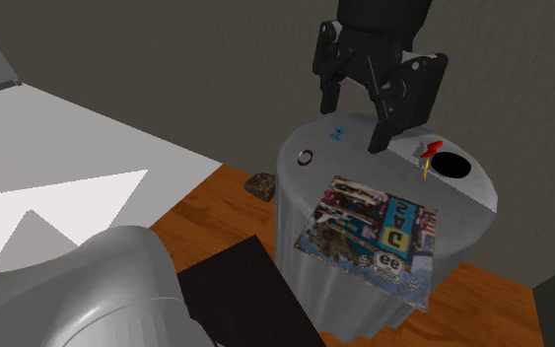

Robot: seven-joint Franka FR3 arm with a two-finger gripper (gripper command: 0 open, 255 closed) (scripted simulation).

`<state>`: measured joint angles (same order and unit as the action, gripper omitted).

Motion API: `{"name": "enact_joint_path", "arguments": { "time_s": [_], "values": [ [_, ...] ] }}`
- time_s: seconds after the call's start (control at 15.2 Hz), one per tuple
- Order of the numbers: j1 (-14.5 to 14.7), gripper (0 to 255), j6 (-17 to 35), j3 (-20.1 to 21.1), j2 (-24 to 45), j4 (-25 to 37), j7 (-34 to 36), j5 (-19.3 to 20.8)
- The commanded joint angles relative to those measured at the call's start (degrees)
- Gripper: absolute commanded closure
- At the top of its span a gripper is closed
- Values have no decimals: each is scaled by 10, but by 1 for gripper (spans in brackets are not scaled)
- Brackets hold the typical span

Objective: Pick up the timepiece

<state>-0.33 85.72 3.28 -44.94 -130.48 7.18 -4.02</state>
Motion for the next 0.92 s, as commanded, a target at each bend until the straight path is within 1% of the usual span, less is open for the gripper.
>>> {"name": "enact_joint_path", "arguments": {
  "time_s": [0.0,0.46,0.86],
  "values": [
    [0,0,0,0,0,0,0,0],
    [23,0,113,63,75,-27,30,-22],
    [38,0,206,118,162,-23,59,-25]
  ]
}}
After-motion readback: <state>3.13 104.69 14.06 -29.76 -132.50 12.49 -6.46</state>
